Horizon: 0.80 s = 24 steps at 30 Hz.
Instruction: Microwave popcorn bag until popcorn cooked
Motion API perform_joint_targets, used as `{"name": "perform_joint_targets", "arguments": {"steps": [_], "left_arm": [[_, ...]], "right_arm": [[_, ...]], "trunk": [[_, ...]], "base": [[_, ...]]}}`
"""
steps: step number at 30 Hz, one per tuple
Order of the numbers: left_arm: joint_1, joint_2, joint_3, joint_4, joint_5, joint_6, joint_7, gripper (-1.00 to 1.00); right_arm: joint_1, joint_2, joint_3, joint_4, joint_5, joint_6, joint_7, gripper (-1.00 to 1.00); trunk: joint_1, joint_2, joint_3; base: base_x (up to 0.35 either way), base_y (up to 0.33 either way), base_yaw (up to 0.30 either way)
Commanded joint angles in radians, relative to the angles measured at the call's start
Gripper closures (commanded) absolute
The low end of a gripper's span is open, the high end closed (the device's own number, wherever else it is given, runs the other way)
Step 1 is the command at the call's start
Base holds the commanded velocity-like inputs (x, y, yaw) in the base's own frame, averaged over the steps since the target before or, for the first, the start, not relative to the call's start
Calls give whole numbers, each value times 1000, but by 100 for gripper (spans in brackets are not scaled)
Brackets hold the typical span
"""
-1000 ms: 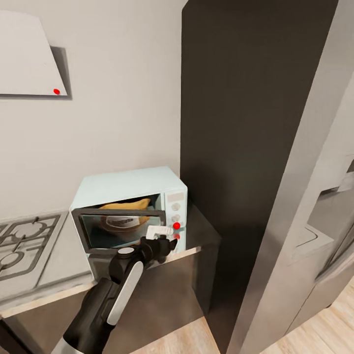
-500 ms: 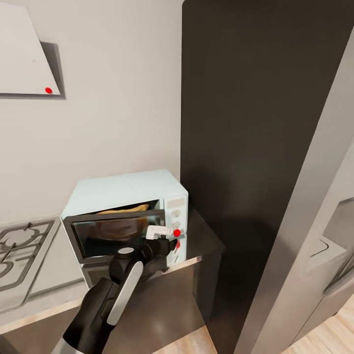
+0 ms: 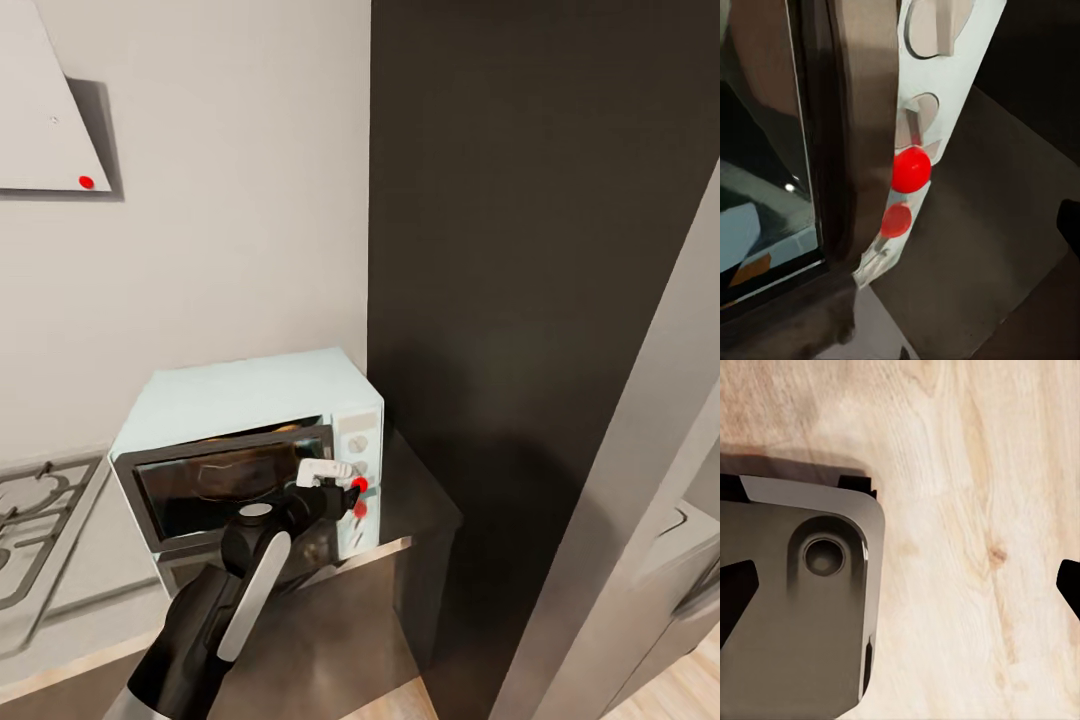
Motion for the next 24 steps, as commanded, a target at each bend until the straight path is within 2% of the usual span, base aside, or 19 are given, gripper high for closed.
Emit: {"name": "perform_joint_targets", "arguments": {"steps": [1,17,24], "left_arm": [[-1,0,-1,-1,11,3,10,-100],[-1,0,-4,-1,11,3,10,-100],[-1,-3,-4,-2,11,5,25,-100]], "right_arm": [[-1,-1,-8,3,7,-6,2,-100],[-1,-1,-8,3,7,-6,3,-100],[-1,-1,-8,3,7,-6,3,-100]], "trunk": [[0,-1,-1],[0,-1,-1],[0,-1,-1]], "base": [[104,0,0],[117,0,0],[20,0,0]]}}
